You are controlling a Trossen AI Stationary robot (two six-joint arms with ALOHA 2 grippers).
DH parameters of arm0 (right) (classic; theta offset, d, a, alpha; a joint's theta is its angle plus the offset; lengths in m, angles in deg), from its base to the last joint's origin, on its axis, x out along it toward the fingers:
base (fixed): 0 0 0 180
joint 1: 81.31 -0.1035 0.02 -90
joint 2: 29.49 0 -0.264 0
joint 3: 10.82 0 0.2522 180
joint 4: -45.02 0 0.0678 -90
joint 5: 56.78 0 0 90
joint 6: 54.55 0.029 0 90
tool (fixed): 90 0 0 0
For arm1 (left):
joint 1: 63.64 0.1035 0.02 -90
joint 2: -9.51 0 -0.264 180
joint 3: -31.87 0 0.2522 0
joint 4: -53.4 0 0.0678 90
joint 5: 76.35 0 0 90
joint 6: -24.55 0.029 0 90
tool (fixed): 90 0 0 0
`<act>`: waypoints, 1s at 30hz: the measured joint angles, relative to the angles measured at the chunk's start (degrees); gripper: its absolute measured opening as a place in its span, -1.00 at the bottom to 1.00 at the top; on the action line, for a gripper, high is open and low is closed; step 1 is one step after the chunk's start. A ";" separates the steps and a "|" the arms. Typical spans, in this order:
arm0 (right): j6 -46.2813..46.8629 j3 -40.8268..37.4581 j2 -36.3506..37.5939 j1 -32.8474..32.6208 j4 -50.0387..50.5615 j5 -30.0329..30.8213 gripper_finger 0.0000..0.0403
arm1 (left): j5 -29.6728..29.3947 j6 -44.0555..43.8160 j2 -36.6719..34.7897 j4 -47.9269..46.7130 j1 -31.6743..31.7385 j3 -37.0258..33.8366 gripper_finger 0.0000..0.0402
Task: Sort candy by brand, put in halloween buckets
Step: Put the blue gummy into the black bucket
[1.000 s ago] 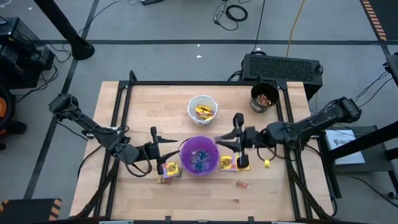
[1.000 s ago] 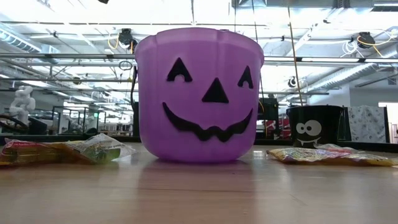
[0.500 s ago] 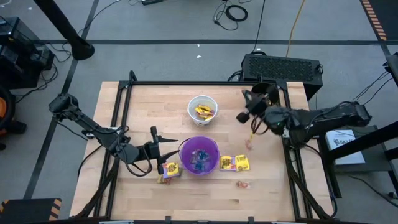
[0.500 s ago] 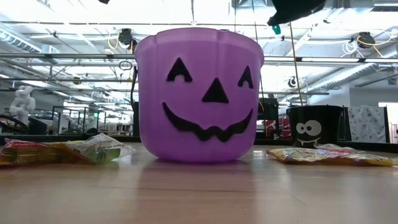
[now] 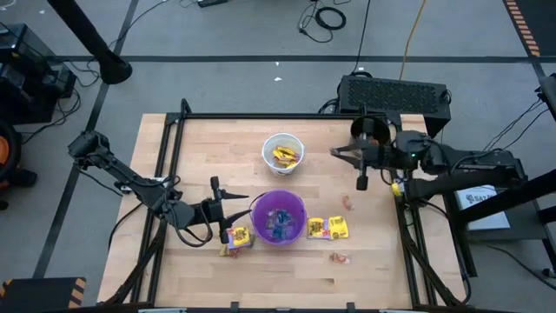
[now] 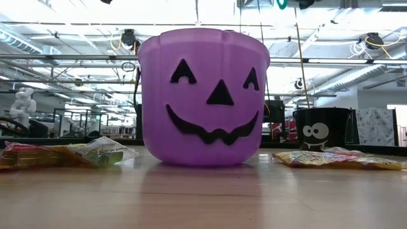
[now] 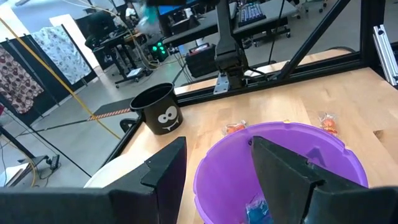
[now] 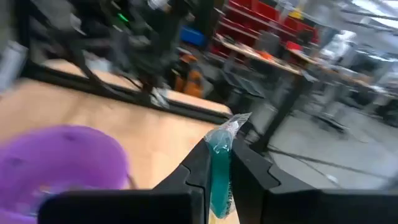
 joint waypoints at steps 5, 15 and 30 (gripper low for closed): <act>1.25 0.00 2.52 -0.09 0.52 -5.13 -0.80 | 0.00 0.01 0.00 -0.15 0.00 0.00 -0.06; 13.84 -3.80 2.42 9.89 18.10 49.32 -0.80 | 0.00 0.98 0.02 0.54 0.00 0.00 -0.06; 33.55 -14.29 0.11 24.46 19.87 39.74 -0.36 | 0.00 0.93 0.02 0.72 0.00 0.00 -0.06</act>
